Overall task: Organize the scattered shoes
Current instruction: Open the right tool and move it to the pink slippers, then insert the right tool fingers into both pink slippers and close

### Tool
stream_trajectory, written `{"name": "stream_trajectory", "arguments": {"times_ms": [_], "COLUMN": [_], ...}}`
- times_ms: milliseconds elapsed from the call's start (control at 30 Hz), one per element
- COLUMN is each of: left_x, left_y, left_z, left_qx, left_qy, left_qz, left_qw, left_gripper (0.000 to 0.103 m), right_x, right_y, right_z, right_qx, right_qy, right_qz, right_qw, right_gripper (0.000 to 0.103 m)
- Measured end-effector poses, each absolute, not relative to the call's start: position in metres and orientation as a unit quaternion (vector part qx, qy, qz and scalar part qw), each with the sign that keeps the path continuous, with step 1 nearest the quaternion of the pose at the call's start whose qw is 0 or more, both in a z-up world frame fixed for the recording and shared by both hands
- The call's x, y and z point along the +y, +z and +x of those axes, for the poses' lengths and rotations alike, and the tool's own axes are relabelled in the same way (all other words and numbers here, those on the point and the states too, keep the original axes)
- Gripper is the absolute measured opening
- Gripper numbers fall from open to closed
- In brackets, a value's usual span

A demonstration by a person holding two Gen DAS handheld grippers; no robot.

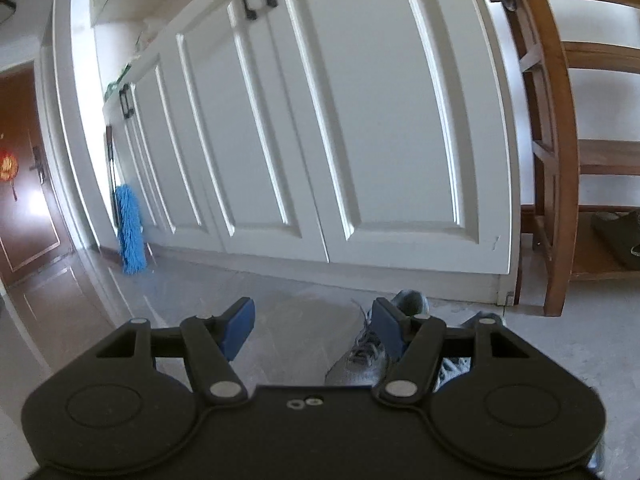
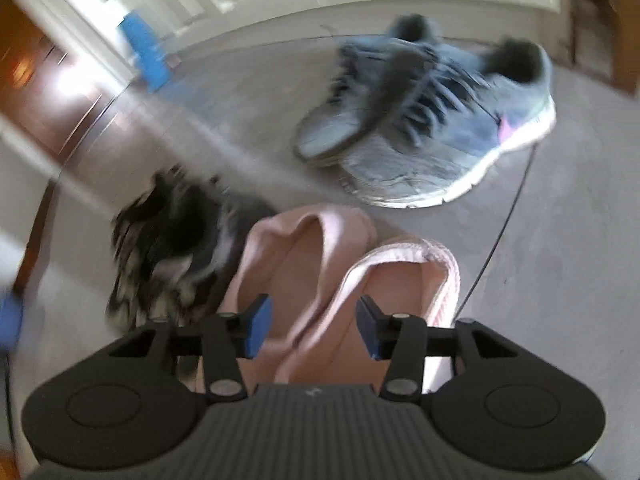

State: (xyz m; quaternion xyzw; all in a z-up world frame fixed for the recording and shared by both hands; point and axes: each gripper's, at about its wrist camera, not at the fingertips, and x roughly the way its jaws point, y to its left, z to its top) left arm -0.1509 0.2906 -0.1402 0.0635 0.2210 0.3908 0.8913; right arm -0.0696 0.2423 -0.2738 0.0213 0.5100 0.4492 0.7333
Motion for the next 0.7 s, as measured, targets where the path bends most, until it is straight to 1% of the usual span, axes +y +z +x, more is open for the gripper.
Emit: {"name": "stream_trajectory", "arguments": {"times_ms": [67, 167, 200, 233, 267, 367, 433, 700], "left_x": [0.294, 0.298, 0.299, 0.3, 0.301, 0.3, 0.295, 0.249], "left_y": [-0.144, -0.148, -0.15, -0.15, -0.15, -0.151, -0.15, -0.166], "left_z": [-0.152, -0.155, -0.156, -0.156, -0.155, -0.152, -0.147, -0.109], "left_qx": [0.228, 0.236, 0.238, 0.239, 0.241, 0.241, 0.237, 0.253], "left_qy": [0.389, 0.391, 0.393, 0.394, 0.395, 0.392, 0.385, 0.31], "left_qz": [0.061, 0.057, 0.055, 0.053, 0.051, 0.048, 0.05, 0.083], "left_qw": [0.89, 0.888, 0.887, 0.886, 0.885, 0.887, 0.891, 0.913], "left_gripper": [0.065, 0.065, 0.065, 0.065, 0.065, 0.065, 0.065, 0.065], "right_x": [0.252, 0.263, 0.262, 0.261, 0.261, 0.253, 0.236, 0.135], "right_y": [-0.283, -0.298, -0.3, -0.301, -0.302, -0.292, -0.291, -0.291], "right_z": [-0.07, -0.071, -0.073, -0.074, -0.077, -0.091, -0.087, -0.012], "right_qx": [0.507, 0.509, 0.502, 0.495, 0.484, 0.394, 0.365, 0.335], "right_qy": [0.439, 0.431, 0.438, 0.444, 0.454, 0.523, 0.545, 0.517], "right_qz": [0.016, -0.008, -0.02, -0.032, -0.051, -0.193, -0.256, -0.4], "right_qw": [0.742, 0.745, 0.746, 0.746, 0.746, 0.731, 0.71, 0.678], "right_gripper": [0.05, 0.028, 0.024, 0.022, 0.021, 0.02, 0.02, 0.02]}}
